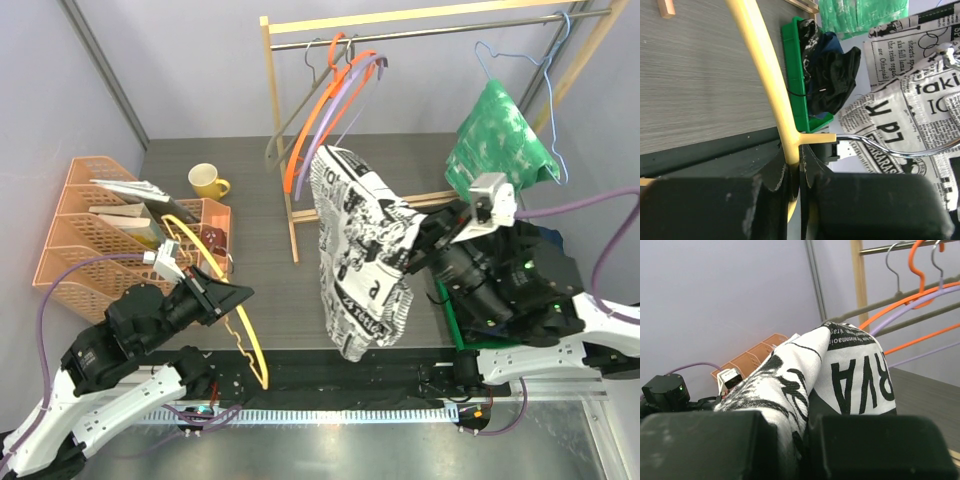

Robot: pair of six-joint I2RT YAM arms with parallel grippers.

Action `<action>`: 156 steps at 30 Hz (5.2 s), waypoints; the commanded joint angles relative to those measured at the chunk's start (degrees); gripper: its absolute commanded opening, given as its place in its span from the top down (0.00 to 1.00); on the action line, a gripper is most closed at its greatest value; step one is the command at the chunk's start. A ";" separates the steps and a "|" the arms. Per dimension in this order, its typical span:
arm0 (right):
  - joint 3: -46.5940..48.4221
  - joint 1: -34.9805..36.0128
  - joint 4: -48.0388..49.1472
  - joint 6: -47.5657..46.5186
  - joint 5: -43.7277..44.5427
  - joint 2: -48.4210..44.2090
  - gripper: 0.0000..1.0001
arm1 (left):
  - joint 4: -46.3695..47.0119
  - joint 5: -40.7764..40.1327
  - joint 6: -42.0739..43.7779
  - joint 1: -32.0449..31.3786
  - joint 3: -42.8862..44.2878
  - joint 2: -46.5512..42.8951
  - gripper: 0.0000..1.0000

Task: Remove the trousers from the hanger
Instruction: Place the trousers into the basket, then pass the hanger from the left arm to the right

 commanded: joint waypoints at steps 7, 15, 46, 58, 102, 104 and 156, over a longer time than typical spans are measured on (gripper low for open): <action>-7.65 -0.01 -15.68 4.96 18.10 -9.98 0.99 | 0.84 -1.15 5.57 0.06 1.97 2.16 0.99; -25.66 -3.51 -9.80 6.98 37.63 -8.16 0.99 | 3.56 0.69 6.89 0.06 1.27 4.36 1.00; -7.92 -43.52 6.65 -27.28 49.24 -9.38 0.99 | 10.33 12.47 10.84 0.06 -1.45 9.55 1.00; -20.70 -68.40 -8.40 -3.89 37.08 3.92 0.99 | 11.04 15.20 10.93 0.15 -1.98 10.87 1.00; -11.35 -31.84 -31.95 19.11 -56.29 11.01 0.00 | 16.04 0.88 1.36 0.06 -1.72 12.10 1.00; -14.78 -27.44 -27.99 19.29 -58.32 9.17 0.00 | 15.95 -0.70 -0.31 0.15 -1.98 11.66 1.00; -29.46 8.43 -25.66 49.75 -2.96 3.72 0.99 | 19.38 5.43 0.81 0.15 -6.91 5.59 0.24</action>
